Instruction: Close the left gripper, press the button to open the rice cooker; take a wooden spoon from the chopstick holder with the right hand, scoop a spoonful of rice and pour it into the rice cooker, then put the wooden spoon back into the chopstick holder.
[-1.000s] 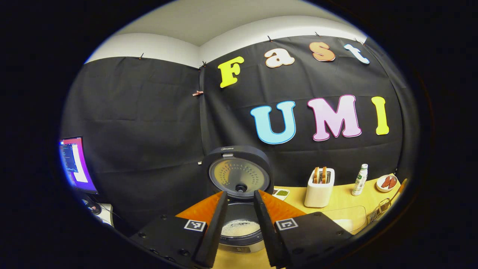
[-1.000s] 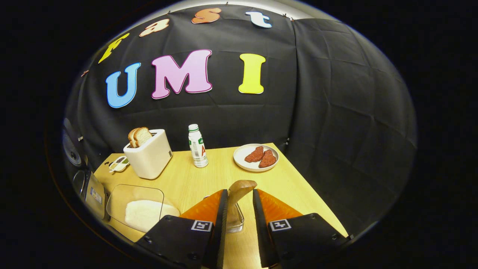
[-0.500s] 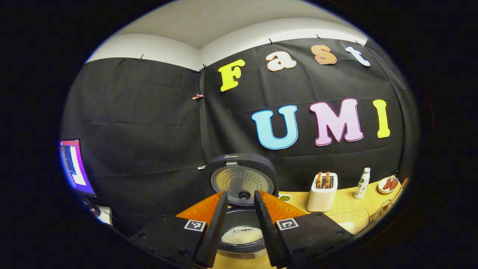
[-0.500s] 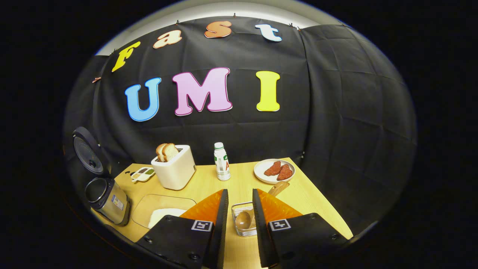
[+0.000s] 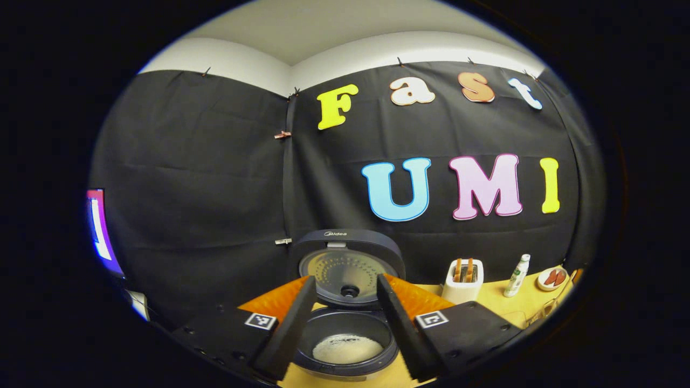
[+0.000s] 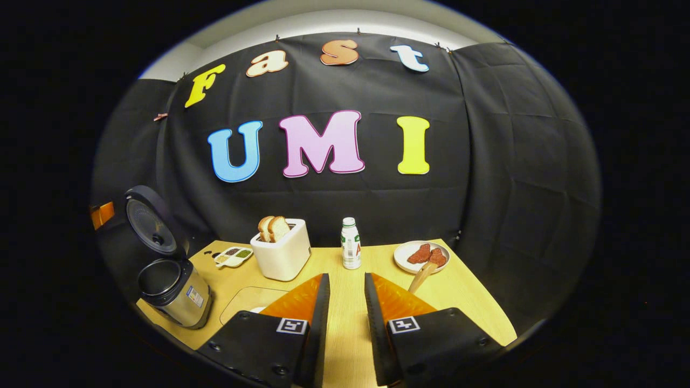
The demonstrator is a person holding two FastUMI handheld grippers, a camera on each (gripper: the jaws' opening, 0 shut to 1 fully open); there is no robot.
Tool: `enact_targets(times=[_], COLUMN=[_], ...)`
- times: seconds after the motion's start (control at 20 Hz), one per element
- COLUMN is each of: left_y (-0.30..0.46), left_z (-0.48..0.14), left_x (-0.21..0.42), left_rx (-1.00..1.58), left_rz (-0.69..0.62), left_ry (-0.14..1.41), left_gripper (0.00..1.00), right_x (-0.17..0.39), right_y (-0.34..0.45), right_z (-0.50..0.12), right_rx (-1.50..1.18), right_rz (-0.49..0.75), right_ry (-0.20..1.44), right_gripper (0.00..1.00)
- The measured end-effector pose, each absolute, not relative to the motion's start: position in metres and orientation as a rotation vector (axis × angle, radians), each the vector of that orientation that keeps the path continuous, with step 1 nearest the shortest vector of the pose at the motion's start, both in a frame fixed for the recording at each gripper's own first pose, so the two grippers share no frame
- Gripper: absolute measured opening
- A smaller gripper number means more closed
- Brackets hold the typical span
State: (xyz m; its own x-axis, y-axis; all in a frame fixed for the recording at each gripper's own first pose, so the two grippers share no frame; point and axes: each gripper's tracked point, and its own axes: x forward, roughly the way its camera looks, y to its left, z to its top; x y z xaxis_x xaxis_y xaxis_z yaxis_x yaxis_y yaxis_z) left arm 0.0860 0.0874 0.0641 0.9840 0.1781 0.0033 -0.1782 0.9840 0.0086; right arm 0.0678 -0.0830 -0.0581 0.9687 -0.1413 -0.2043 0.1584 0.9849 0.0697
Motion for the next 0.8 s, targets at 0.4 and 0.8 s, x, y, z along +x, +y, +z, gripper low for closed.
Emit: enact_targets(times=[0.4,0.8], left_y=[0.095,0.106], left_z=[0.102,0.123], left_x=[0.151,0.229], left_rx=[0.040,0.104], left_rz=[0.099,0.058], left_ry=[-0.066,-0.062], left_gripper=[0.96,0.96], right_x=[0.065,0.062], right_y=[-0.064,-0.046], right_z=[-0.049,-0.049], right_rx=[0.060,0.024], right_rz=[-0.122,-0.084], right_ry=[0.180,0.176], right_gripper=[0.66,0.67])
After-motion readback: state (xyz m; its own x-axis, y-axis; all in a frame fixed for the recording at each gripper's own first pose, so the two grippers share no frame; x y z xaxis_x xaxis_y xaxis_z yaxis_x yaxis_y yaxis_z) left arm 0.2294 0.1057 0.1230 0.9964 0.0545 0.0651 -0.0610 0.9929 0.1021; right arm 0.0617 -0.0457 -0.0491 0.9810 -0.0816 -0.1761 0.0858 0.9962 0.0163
